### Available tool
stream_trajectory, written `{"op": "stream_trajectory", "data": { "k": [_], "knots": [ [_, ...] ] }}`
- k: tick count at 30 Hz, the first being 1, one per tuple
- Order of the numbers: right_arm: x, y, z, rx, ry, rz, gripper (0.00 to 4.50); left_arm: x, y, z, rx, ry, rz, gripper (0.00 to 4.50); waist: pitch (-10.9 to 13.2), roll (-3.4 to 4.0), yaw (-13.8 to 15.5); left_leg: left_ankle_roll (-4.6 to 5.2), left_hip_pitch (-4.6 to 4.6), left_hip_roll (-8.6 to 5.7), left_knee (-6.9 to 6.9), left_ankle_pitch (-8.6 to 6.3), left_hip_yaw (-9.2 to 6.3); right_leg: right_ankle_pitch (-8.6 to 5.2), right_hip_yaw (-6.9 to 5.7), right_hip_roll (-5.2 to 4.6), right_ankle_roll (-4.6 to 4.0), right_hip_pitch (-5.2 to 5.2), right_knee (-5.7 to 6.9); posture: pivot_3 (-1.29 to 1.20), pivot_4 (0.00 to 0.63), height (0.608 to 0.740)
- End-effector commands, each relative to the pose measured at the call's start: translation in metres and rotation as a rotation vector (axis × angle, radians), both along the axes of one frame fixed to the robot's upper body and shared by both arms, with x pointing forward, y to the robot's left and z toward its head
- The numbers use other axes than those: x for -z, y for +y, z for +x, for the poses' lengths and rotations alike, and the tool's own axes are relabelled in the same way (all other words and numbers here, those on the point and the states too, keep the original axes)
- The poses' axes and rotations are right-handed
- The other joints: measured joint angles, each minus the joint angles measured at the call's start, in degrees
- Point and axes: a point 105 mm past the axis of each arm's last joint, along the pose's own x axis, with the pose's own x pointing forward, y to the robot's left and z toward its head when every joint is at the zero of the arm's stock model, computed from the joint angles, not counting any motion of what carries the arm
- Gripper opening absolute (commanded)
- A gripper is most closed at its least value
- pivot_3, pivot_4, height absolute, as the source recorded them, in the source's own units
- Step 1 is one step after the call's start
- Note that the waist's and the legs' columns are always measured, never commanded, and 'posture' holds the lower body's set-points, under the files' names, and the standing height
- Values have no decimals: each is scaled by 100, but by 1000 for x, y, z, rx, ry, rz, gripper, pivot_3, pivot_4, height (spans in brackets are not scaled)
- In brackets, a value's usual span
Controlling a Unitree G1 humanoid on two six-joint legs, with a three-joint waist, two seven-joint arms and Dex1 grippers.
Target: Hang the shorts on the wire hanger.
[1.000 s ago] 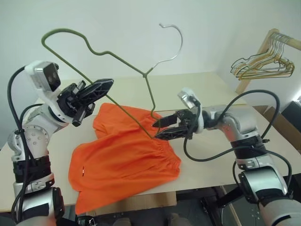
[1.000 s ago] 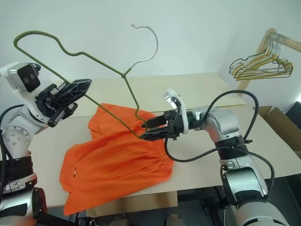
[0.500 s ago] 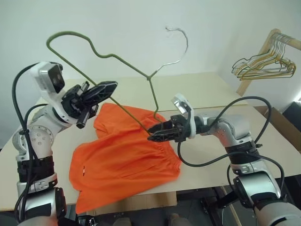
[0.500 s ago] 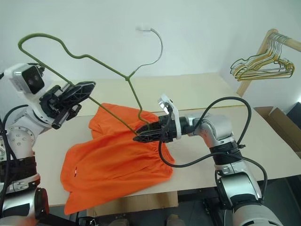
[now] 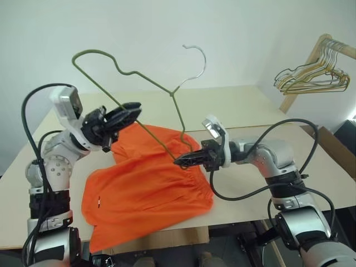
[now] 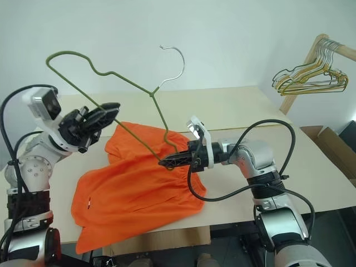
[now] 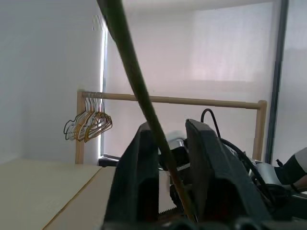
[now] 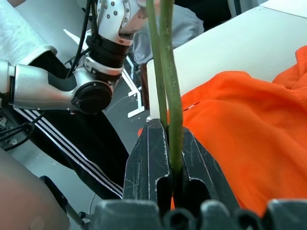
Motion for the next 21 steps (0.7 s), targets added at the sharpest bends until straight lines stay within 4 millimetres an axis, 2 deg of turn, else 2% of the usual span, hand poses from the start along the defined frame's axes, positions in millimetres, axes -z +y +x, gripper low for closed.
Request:
{"op": "stream_trajectory", "data": {
  "k": [1, 4, 7, 11, 13, 18, 21],
  "knots": [
    [-23, -11, 2, 62, -13, 96, 0, 29, -2, 6, -66, 6, 218, 2492, 0, 0, 1, 0, -1, 0, 0, 0, 0, 0, 0, 0, 0, 0, 0, 24, 0, 740],
    [-24, -24, 3, 123, 17, 94, 0, 65, 8, 10, -125, -18, 504, 3458, 0, 0, -3, 0, 1, 0, -1, 0, 2, 0, 1, 0, 0, -1, -1, 18, 0, 740],
    [-6, -49, 1, 204, 105, -21, 0, 78, 23, 12, -158, -55, 683, 4395, 1, 1, 6, 0, -1, 1, -2, 0, 4, -1, 0, 0, -1, -2, -4, 20, 0, 740],
    [29, -85, -4, 349, 266, -202, 0, 90, 37, 5, -139, -123, 891, 4462, 1, 1, 18, 3, -7, 1, -2, -2, 9, -2, -1, -6, 1, -3, -12, 20, 0, 740],
    [37, -99, -11, 387, 325, -240, 0, 95, 41, -2, -101, -138, 954, 4462, 1, 1, 17, 8, -7, 2, -2, -5, 13, -2, 2, -6, 2, -3, -13, 17, 0, 740],
    [60, -145, -45, 400, 638, -276, 0, 102, 43, -16, -35, -173, 1033, 4462, 3, 1, 7, 17, -8, 4, -1, -10, 19, -5, 6, -6, 6, -5, -16, 3, 0, 740],
    [70, -171, -66, 402, 732, -317, 0, 103, 41, -18, -28, -183, 1051, 4462, 4, 1, 19, 19, -5, 4, 3, -11, 23, -17, 7, -8, 27, -1, -15, -5, 0, 740]
  ]
}}
